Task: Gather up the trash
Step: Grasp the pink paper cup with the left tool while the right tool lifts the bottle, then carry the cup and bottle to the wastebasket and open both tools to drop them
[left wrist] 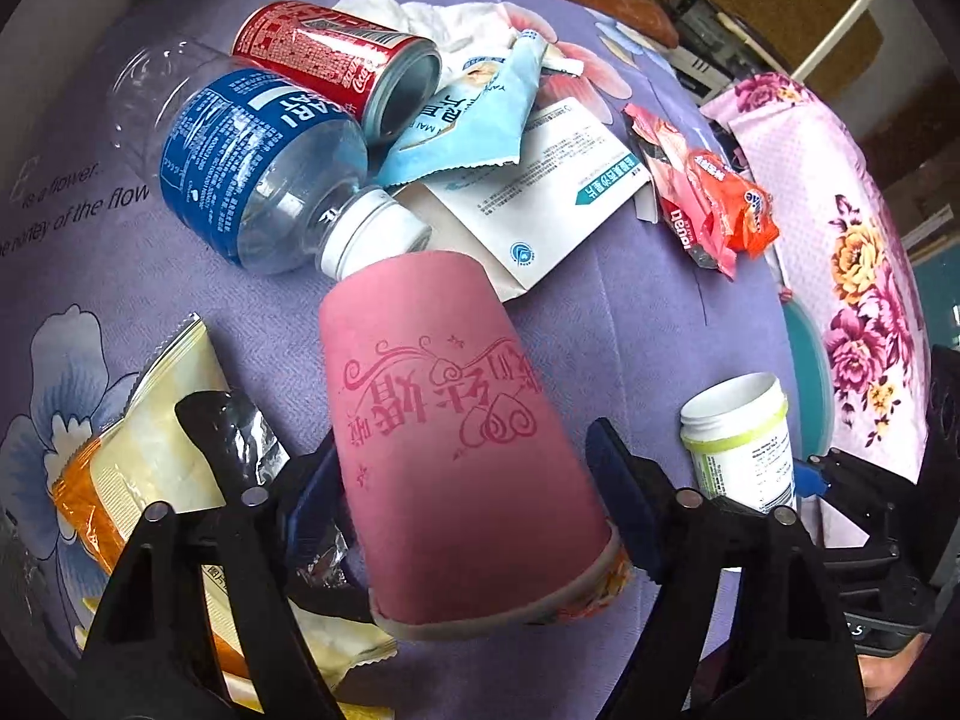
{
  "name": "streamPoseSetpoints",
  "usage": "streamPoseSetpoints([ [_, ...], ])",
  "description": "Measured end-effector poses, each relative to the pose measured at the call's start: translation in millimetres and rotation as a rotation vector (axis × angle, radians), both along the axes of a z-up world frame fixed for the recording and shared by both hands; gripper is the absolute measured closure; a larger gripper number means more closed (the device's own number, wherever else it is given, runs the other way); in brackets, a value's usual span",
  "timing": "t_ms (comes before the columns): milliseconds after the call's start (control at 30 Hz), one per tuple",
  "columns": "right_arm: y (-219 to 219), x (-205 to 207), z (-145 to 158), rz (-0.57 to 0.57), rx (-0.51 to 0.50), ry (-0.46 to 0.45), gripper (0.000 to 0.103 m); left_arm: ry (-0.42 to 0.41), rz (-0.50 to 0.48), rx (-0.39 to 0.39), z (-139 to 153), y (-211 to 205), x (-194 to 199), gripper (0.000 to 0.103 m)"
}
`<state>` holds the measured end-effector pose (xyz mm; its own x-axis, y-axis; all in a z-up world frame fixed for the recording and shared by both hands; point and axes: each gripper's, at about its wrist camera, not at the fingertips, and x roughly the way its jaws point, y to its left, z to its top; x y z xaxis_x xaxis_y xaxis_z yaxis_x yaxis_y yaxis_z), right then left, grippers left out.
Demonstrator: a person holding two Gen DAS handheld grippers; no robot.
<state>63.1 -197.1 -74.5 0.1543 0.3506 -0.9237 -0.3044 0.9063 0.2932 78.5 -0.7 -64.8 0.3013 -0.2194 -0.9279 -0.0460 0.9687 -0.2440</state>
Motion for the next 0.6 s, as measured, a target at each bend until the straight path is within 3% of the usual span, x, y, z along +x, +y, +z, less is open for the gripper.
streamPoseSetpoints([
  [200, -7, 8, -2, -0.045, 0.050, -0.002, 0.044, -0.052, -0.051, 0.051, 9, -10, -7, 0.030],
  [300, -7, 7, 0, -0.054, 0.063, -0.030, 0.055, -0.070, -0.086, 0.051, 17, -13, -15, 0.030],
  [600, -63, 4, 39, -0.219, 0.200, -0.126, 0.055, -0.148, -0.189, 0.036, 55, -46, -14, 0.030],
])
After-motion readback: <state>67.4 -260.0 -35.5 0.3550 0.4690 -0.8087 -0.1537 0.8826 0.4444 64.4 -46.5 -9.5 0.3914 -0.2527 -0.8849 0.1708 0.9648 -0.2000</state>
